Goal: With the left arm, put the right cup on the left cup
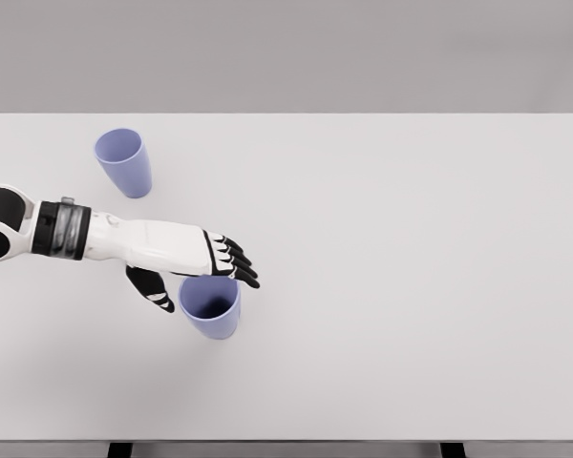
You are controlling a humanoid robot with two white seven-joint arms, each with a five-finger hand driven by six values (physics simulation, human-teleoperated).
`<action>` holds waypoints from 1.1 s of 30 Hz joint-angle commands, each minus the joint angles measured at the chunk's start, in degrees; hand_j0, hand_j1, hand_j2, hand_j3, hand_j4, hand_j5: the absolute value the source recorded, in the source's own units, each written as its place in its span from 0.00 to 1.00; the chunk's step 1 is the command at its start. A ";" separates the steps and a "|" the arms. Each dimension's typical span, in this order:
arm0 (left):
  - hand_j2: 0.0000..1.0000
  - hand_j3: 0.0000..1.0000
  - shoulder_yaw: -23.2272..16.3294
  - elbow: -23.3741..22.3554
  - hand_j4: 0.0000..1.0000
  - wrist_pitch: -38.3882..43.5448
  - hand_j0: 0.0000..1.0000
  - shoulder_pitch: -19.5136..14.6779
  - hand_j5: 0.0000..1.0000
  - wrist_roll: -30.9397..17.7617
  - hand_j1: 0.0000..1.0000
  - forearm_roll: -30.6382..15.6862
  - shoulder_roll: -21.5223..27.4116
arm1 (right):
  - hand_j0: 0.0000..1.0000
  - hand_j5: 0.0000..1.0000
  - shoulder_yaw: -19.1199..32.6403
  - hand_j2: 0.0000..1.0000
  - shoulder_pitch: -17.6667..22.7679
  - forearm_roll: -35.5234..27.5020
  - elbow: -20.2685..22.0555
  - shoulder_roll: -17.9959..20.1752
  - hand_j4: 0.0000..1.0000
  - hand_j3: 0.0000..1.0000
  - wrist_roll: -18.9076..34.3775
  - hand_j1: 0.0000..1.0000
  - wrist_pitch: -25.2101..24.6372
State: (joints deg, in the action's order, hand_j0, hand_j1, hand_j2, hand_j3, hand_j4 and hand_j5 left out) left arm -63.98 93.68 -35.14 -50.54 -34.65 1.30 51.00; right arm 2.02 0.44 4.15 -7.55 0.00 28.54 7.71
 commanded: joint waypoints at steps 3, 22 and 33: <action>1.00 1.00 0.08 -0.34 1.00 0.14 1.00 0.44 1.00 0.02 1.00 0.37 -0.11 | 1.00 1.00 0.00 1.00 0.00 0.06 -0.01 0.00 1.00 1.00 0.02 1.00 0.03; 1.00 1.00 1.14 -0.87 1.00 0.14 1.00 0.79 1.00 1.78 1.00 0.28 0.24 | 1.00 1.00 0.00 1.00 0.00 0.06 -0.01 0.00 1.00 1.00 0.02 1.00 0.03; 1.00 1.00 1.49 0.71 1.00 0.14 1.00 1.76 1.00 1.78 1.00 0.10 0.68 | 1.00 1.00 0.00 1.00 0.00 0.06 -0.01 0.00 1.00 1.00 0.02 1.00 0.03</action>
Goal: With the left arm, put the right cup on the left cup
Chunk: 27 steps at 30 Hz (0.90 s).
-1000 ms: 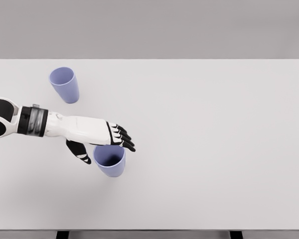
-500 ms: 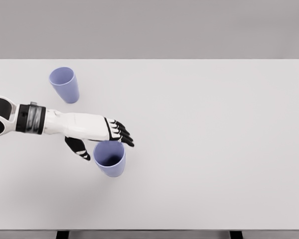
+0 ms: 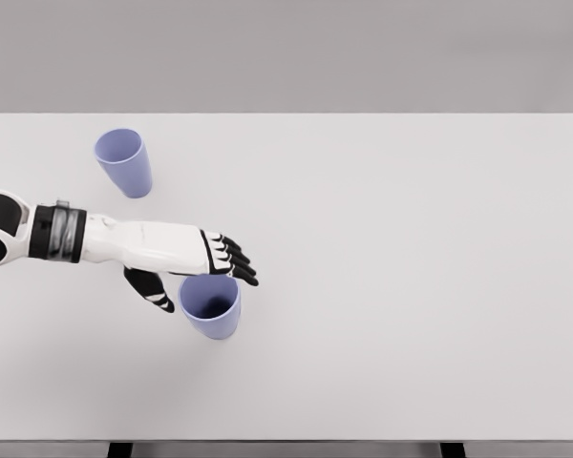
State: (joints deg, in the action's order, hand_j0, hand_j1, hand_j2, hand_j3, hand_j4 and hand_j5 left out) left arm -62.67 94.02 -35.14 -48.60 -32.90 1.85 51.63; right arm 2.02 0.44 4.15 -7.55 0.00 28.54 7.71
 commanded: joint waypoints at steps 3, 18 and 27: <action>1.00 1.00 0.27 0.37 1.00 0.14 1.00 0.00 1.00 0.03 1.00 -0.44 0.05 | 1.00 1.00 0.00 1.00 0.00 0.06 -0.01 0.00 1.00 1.00 0.02 1.00 0.03; 1.00 1.00 0.10 0.20 1.00 0.14 1.00 0.70 1.00 0.20 1.00 -0.09 0.05 | 1.00 1.00 0.00 1.00 -0.09 0.06 -0.01 0.00 1.00 1.00 0.02 1.00 0.03; 1.00 1.00 0.18 0.46 1.00 0.14 1.00 1.49 1.00 0.20 1.00 0.61 -0.22 | 1.00 1.00 0.00 1.00 0.00 0.06 -0.01 0.00 1.00 1.00 0.02 1.00 0.03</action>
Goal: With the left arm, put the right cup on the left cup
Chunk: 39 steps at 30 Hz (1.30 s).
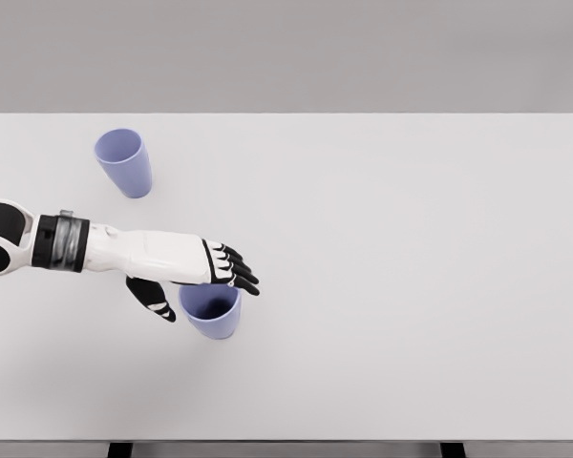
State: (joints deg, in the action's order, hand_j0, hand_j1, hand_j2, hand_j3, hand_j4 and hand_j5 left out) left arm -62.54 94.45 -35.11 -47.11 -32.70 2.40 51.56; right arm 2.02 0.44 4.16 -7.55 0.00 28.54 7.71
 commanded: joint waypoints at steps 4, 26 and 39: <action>0.67 0.67 0.05 0.03 0.67 0.11 0.67 0.09 0.67 0.00 0.67 0.06 0.12 | 1.00 1.00 0.00 1.00 0.00 0.06 -0.01 0.00 1.00 1.00 0.02 1.00 0.03; 0.33 0.33 7.78 1.62 0.33 0.11 0.33 -1.23 0.33 -0.08 0.33 -12.59 11.98 | 1.00 1.00 0.00 1.00 0.00 0.06 -0.01 0.00 1.00 1.00 0.02 1.00 0.03; 0.32 0.32 7.17 -6.29 0.32 0.11 0.32 -5.10 0.32 -0.08 0.32 -12.68 11.81 | 1.00 1.00 0.00 1.00 0.00 0.06 -0.01 0.00 1.00 1.00 0.02 1.00 0.03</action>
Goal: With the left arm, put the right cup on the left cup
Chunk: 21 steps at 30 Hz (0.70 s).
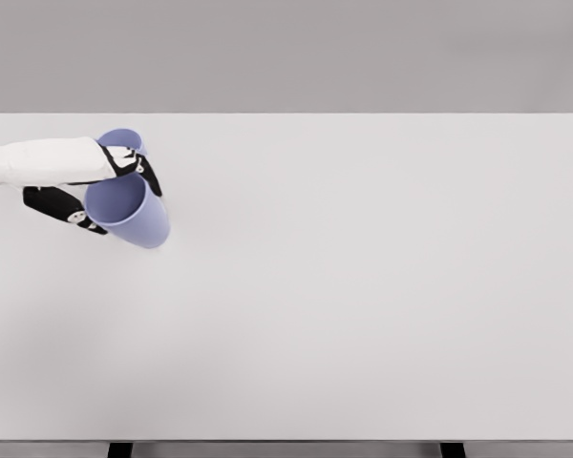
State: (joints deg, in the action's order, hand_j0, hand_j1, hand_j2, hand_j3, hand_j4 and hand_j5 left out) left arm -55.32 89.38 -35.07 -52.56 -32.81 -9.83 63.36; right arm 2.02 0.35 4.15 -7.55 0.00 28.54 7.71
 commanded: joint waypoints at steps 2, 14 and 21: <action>0.32 0.32 -0.22 -2.19 0.32 0.07 0.32 -0.26 0.32 0.03 0.32 -0.46 0.10 | 1.00 1.00 0.00 1.00 0.09 0.07 -0.01 0.00 1.00 1.00 0.02 1.00 0.03; 0.32 0.32 -1.80 -5.97 0.32 0.07 0.32 -5.36 0.32 -0.50 0.32 0.95 0.01 | 1.00 1.00 0.00 1.00 0.09 0.07 -0.01 0.00 1.00 1.00 0.02 1.00 0.03; 0.33 0.33 -6.73 -9.14 0.33 0.07 0.33 -11.69 0.33 -0.76 0.33 0.69 -0.69 | 1.00 1.00 0.00 1.00 0.09 0.07 -0.01 0.00 1.00 1.00 0.02 1.00 0.03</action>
State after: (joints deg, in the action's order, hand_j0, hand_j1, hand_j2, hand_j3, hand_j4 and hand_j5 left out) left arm -60.97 81.17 -35.09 -65.19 -33.63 -8.73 62.83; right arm 2.03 0.44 4.15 -7.55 0.00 28.54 7.71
